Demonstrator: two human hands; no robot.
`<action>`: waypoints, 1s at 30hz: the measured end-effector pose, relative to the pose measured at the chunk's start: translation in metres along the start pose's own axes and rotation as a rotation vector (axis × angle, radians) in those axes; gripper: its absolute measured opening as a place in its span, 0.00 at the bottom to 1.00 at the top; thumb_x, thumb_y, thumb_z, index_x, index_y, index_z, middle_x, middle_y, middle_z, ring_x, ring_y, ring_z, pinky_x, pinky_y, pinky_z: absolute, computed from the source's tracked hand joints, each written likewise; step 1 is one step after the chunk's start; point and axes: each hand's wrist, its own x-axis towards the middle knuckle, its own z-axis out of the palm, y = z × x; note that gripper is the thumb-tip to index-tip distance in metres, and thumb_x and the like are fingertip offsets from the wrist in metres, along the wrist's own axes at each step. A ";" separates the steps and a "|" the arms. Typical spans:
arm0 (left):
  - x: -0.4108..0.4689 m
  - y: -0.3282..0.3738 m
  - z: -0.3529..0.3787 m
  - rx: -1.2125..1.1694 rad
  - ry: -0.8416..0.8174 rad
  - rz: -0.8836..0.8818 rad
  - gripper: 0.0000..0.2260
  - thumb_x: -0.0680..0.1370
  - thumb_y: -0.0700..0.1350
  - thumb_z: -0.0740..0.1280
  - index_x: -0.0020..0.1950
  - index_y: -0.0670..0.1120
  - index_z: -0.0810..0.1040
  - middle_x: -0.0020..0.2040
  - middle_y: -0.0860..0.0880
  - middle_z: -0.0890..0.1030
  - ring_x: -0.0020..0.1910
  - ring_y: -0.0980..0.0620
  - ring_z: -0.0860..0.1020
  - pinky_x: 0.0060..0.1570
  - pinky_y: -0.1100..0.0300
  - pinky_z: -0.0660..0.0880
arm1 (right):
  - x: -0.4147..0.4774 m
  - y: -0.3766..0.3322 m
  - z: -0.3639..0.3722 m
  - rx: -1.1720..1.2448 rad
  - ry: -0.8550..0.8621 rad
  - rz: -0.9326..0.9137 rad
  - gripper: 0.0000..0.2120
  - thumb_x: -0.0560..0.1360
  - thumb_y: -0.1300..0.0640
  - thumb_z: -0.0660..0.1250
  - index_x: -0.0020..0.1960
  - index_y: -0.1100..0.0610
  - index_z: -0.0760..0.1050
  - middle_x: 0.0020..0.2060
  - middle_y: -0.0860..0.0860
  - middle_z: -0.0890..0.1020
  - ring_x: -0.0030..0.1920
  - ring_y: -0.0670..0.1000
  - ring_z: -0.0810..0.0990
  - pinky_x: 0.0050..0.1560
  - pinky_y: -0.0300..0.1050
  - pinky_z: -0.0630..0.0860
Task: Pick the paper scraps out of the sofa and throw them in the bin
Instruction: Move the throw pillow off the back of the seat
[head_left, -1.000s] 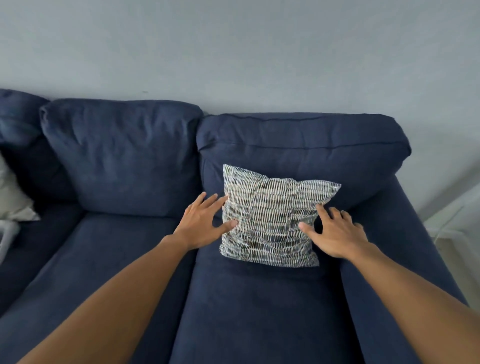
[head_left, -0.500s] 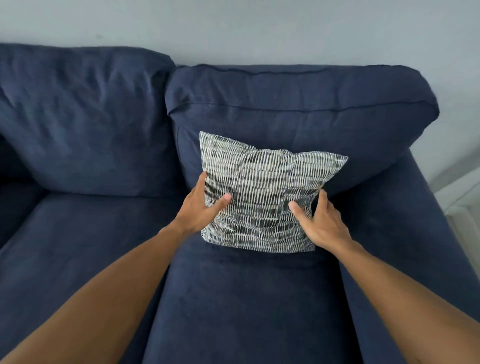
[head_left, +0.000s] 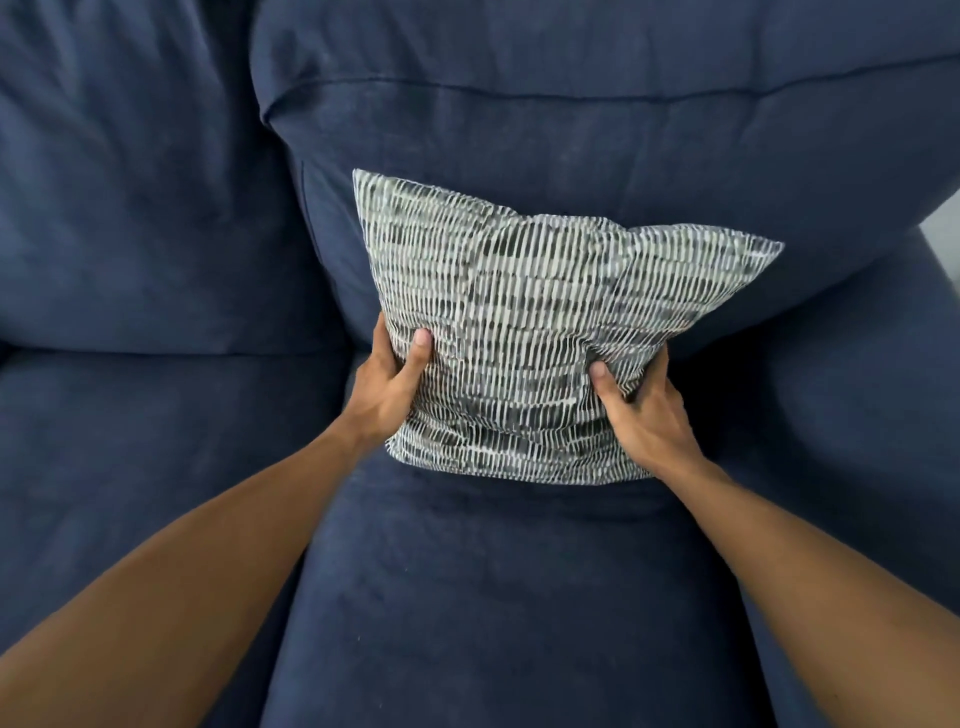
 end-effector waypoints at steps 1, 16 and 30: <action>0.001 0.000 0.001 -0.006 0.012 0.007 0.38 0.73 0.74 0.54 0.79 0.61 0.50 0.69 0.61 0.69 0.71 0.51 0.68 0.70 0.52 0.64 | 0.002 0.000 0.001 0.008 -0.004 0.008 0.54 0.67 0.20 0.50 0.79 0.51 0.34 0.79 0.55 0.54 0.76 0.60 0.58 0.73 0.60 0.60; -0.027 0.040 0.013 -0.014 0.178 0.099 0.33 0.78 0.70 0.51 0.78 0.54 0.61 0.67 0.59 0.73 0.66 0.56 0.69 0.68 0.56 0.64 | -0.025 -0.013 -0.016 0.170 0.193 -0.177 0.42 0.73 0.25 0.55 0.75 0.52 0.57 0.69 0.52 0.74 0.67 0.57 0.72 0.70 0.57 0.66; -0.148 0.041 0.007 0.146 0.179 -0.027 0.30 0.78 0.69 0.55 0.68 0.48 0.73 0.40 0.57 0.76 0.46 0.51 0.79 0.53 0.51 0.75 | -0.137 0.011 -0.032 0.043 0.158 -0.065 0.39 0.71 0.23 0.54 0.65 0.53 0.71 0.40 0.45 0.80 0.40 0.44 0.77 0.47 0.48 0.74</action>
